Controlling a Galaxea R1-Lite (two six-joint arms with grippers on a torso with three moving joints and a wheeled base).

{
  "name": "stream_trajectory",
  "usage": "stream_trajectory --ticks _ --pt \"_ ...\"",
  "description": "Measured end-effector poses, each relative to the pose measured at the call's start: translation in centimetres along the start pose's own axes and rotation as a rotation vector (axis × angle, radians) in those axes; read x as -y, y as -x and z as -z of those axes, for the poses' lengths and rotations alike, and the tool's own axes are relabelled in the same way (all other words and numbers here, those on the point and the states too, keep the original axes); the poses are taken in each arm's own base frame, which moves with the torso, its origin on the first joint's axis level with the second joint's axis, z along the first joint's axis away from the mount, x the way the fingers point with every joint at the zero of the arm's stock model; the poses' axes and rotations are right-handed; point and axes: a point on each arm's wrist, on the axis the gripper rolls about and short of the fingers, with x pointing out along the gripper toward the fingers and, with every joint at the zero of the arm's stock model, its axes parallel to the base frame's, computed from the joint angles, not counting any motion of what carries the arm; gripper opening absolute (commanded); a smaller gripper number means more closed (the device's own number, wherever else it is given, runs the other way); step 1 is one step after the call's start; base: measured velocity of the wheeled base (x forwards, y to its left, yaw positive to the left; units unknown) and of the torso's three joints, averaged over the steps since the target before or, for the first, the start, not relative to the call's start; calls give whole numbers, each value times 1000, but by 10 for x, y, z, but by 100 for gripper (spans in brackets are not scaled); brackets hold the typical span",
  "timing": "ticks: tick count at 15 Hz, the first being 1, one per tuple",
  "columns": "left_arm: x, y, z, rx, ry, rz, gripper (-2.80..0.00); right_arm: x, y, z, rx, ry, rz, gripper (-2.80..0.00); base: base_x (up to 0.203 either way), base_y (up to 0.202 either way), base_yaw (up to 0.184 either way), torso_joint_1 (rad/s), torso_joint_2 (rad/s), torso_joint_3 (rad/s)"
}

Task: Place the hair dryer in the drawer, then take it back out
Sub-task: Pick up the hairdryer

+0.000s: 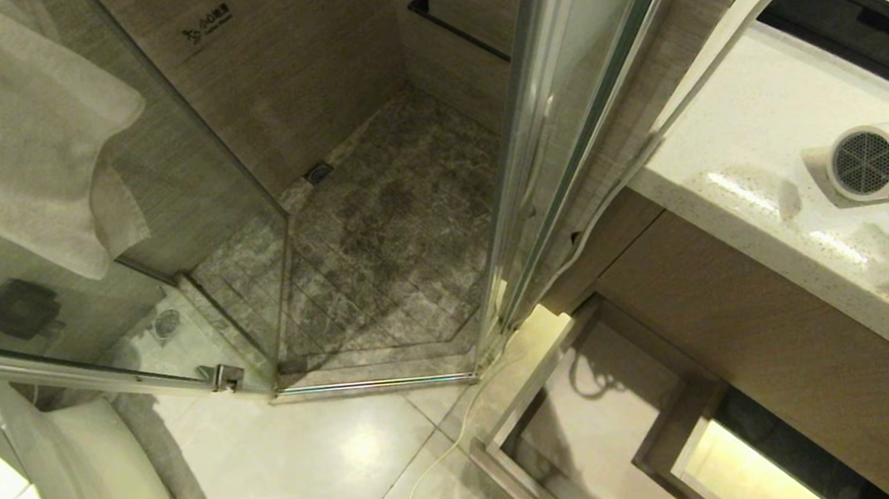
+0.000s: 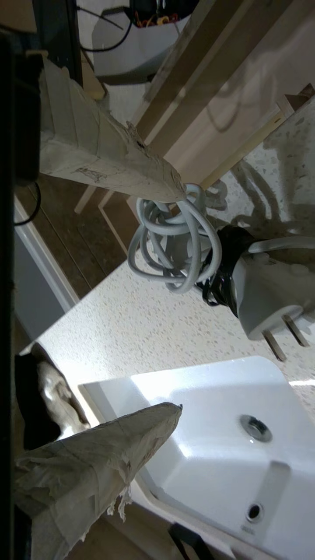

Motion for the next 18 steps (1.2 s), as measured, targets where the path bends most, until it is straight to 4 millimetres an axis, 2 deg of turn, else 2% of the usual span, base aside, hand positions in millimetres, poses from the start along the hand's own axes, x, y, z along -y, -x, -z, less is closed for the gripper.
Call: stream_trajectory --ticks 7,13,18 --pt "0 0 0 0 0 0 -280 -14 -28 6 -98 -100 -92 0 0 0 0 0 0 0" --pt "0 0 0 0 0 0 -280 -17 -54 -10 -46 -197 -191 0 0 0 0 0 0 0" --pt "0 0 0 0 0 0 -280 -11 -64 -17 -23 -231 -164 0 0 0 0 0 0 0"
